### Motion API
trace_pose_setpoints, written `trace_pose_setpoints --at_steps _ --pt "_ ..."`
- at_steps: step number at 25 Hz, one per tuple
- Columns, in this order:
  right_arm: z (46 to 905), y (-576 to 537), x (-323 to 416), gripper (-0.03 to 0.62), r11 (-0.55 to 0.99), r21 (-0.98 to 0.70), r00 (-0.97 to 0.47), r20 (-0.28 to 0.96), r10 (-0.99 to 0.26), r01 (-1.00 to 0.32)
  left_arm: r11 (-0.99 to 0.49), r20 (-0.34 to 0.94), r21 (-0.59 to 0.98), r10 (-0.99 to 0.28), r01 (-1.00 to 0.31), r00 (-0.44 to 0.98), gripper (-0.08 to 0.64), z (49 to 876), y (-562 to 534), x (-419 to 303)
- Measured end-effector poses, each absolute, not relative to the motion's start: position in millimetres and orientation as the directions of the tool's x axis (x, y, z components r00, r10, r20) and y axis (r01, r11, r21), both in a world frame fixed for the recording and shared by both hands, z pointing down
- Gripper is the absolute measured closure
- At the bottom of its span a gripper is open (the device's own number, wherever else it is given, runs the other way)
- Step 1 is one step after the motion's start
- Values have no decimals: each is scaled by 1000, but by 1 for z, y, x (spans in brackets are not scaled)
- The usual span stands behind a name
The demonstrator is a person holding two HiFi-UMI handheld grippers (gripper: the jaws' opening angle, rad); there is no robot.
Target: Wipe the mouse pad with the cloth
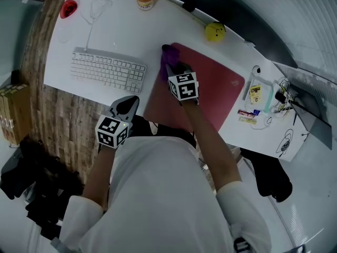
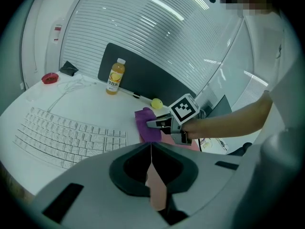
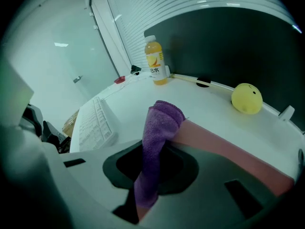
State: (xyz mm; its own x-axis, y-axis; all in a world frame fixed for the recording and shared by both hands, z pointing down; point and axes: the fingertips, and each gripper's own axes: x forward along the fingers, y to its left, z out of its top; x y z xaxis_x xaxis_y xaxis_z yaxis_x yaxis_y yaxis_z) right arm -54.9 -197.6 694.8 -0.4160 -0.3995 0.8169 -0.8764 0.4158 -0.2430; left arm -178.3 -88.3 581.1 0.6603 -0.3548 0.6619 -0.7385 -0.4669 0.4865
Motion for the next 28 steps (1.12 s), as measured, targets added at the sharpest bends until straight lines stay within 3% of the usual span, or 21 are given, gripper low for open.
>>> trace_pose_setpoints --at_steps 28 --pt "712 -162 144 518 171 -109 -178 862 -475 -979 -585 672 483 -230 -652 704 540 582 -61 -88"
